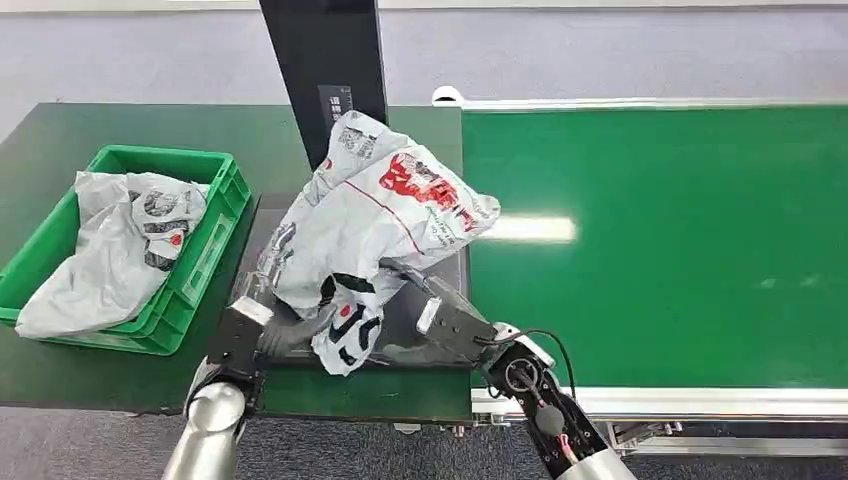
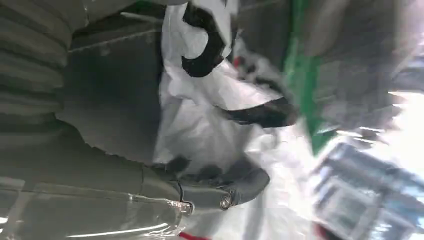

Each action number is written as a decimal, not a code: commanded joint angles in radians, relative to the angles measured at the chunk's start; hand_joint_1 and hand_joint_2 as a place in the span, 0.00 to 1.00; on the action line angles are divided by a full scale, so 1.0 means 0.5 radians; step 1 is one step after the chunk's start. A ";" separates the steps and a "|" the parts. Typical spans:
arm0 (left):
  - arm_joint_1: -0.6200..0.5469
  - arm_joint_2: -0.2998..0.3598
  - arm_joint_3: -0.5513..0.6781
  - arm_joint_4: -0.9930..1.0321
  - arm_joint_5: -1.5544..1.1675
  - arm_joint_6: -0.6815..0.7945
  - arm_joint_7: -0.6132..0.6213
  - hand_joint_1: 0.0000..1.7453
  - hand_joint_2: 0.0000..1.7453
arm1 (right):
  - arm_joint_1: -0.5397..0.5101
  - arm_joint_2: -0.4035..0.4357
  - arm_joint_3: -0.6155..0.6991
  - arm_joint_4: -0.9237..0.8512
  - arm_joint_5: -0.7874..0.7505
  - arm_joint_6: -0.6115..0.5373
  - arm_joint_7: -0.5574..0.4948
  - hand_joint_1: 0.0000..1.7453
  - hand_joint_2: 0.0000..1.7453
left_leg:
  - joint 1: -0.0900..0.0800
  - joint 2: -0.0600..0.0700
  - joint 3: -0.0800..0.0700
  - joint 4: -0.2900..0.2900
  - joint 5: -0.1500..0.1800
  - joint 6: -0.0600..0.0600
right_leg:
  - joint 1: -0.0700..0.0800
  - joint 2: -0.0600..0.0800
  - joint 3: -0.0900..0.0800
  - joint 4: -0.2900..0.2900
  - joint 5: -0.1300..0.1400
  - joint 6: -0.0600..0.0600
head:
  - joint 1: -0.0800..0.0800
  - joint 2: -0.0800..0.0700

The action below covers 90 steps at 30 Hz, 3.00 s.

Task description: Moved the parcel from conveyor to table for the left to box.

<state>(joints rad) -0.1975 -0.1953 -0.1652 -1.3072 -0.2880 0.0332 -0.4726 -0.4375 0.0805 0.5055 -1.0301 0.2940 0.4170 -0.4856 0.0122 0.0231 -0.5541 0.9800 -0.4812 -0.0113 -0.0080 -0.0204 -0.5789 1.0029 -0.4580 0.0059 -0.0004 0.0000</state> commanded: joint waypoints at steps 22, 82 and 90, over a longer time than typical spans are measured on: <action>-0.612 -0.131 -0.474 1.425 -0.421 0.220 0.156 0.00 1.00 | 0.293 -0.087 -0.921 -1.472 -1.327 0.703 -0.014 0.00 1.00 | -0.002 -0.018 0.001 -0.003 0.004 0.002 | -0.002 -0.009 0.005 -0.005 0.001 0.000 | -0.001 0.000; -1.018 0.700 1.366 0.993 -2.229 1.330 0.754 1.00 1.00 | 0.543 -0.003 -0.999 -1.350 -1.005 0.336 -0.009 0.00 1.00 | 0.004 -0.006 0.003 -0.005 0.008 -0.004 | 0.003 0.002 0.004 -0.001 0.003 -0.003 | 0.001 0.000; -0.994 0.586 1.257 0.874 -1.902 1.330 0.442 0.13 1.00 | 0.523 0.009 -1.014 -1.299 -0.931 0.257 -0.017 0.00 1.00 | 0.003 -0.008 0.000 -0.002 0.007 -0.005 | 0.003 -0.002 0.002 0.000 0.002 -0.003 | 0.001 -0.001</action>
<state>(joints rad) -0.6495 0.1122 0.5181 -0.9675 -1.3243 0.6973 -0.1684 -0.1352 0.0973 -0.0088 -1.7720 -0.2079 0.5814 -0.4913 0.0134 0.0229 -0.5543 0.9795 -0.4791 -0.0143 -0.0067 -0.0203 -0.5790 1.0037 -0.4574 0.0044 0.0004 -0.0004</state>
